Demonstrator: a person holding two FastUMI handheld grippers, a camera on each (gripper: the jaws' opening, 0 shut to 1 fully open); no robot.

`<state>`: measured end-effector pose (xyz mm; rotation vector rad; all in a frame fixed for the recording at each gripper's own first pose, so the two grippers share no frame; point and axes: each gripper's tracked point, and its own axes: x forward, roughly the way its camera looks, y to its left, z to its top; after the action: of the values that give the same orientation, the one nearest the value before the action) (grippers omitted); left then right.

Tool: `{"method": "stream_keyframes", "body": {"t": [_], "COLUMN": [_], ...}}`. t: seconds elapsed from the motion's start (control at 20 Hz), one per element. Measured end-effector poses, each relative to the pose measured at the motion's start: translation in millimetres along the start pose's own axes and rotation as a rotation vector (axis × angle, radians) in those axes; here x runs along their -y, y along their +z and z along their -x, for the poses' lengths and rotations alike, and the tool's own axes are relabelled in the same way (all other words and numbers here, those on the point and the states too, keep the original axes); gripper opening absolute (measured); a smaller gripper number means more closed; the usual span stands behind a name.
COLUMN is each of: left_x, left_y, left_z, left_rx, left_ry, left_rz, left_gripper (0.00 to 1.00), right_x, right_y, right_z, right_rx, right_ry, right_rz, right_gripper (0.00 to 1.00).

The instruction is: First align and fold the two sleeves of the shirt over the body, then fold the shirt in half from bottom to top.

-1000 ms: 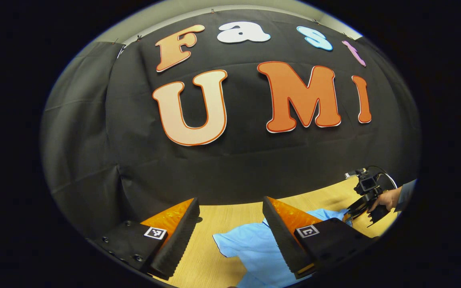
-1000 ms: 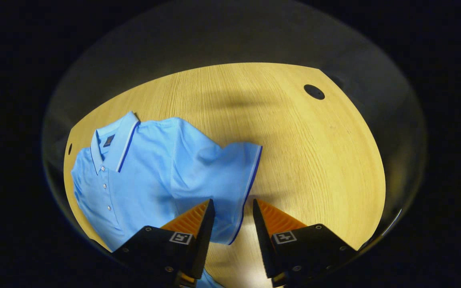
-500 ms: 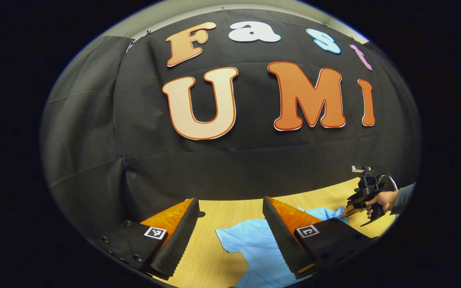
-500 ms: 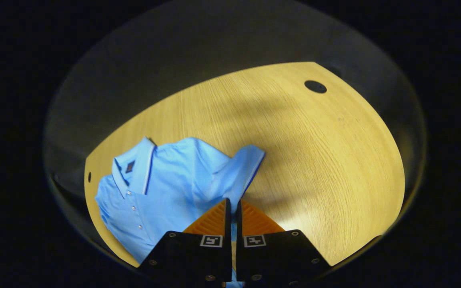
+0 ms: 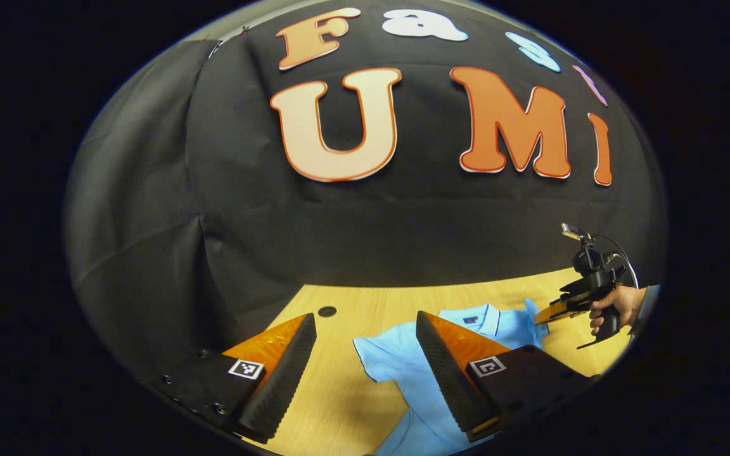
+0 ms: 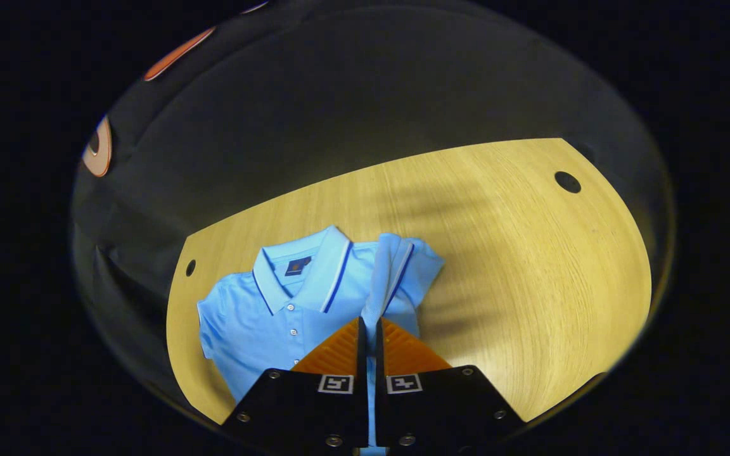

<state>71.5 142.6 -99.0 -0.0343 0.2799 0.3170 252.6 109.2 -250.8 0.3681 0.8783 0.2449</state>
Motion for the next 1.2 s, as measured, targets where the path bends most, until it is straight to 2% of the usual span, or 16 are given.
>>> {"method": "stream_keyframes", "body": {"t": [0.05,0.1,0.2,0.4,0.45,0.5,0.6,0.65,0.7,0.75,0.8,0.85,0.9,0.95,1.15,1.2], "left_x": [-0.8,-0.2,0.2,-3.8,-4.6,-4.3,0.5,3.5,6.2,7.1,6.3,-0.2,-2.1,0.4,-2.3,-3.8], "left_y": [-7.6,-15.9,-28.5,-61.5,-71.7,-82.1,-103.1,-113.2,-123.4,-131.8,-139.8,-149.7,-158.1,-163.5,-183.8,-187.9], "left_z": [-8.4,-17.0,-32.3,-76.8,-88.6,-95.8,-111.9,-121.1,-130.4,-138.9,-147.3,-153.3,-157.7,-163.1,-184.9,-187.7], "left_rx": [-0.032,-0.06,-0.122,-0.3,-0.347,-0.394,-0.474,-0.508,-0.54,-0.566,-0.592,-0.633,-0.66,-0.685,-0.737,-0.749], "left_ry": [-0.017,-0.039,-0.076,-0.129,-0.139,-0.151,-0.175,-0.181,-0.181,-0.176,-0.17,-0.139,-0.133,-0.131,-0.097,-0.092], "left_rz": [0.016,0.033,0.06,0.117,0.129,0.14,0.167,0.177,0.178,0.174,0.158,0.126,0.11,0.106,0.09,0.084], "left_gripper": [1.0,1.0,1.0,1.0,1.0,0.99,1.0,0.99,1.0,0.99,1.0,0.99,1.0,0.99,1.0,0.96], "right_x": [-6.6,-12.3,-25.0,-34.3,-34.4,-32.4,-26.6,-22.5,-18.9,-14.2,-9.9,-4.7,1.4,6.1,25.3,27.4], "right_y": [-3.5,-6.0,-14.5,-21.0,-20.6,-20.6,-17.9,-17.1,-17.0,-16.8,-18.4,-18.9,-22.0,-22.3,-29.7,-31.9], "right_z": [-2.8,-8.0,-13.4,-10.5,-6.7,-1.5,9.3,15.2,21.9,28.1,33.5,39.6,46.8,52.4,73.6,78.2], "right_rx": [-0.008,-0.009,-0.03,-0.028,-0.021,-0.013,0.014,0.026,0.037,0.046,0.054,0.058,0.061,0.067,0.097,0.106], "right_ry": [0.006,0.006,0.028,0.032,0.031,0.022,0.002,-0.009,-0.018,-0.028,-0.034,-0.044,-0.055,-0.064,-0.102,-0.103], "right_rz": [0.011,0.013,0.007,0.049,0.067,0.085,0.117,0.129,0.136,0.138,0.136,0.134,0.134,0.138,0.137,0.122], "right_gripper": [0.05,0.1,0.07,0.19,0.26,0.41,0.41,0.58,0.61,0.69,0.71,0.69,0.76,0.79,0.84,0.84]}}
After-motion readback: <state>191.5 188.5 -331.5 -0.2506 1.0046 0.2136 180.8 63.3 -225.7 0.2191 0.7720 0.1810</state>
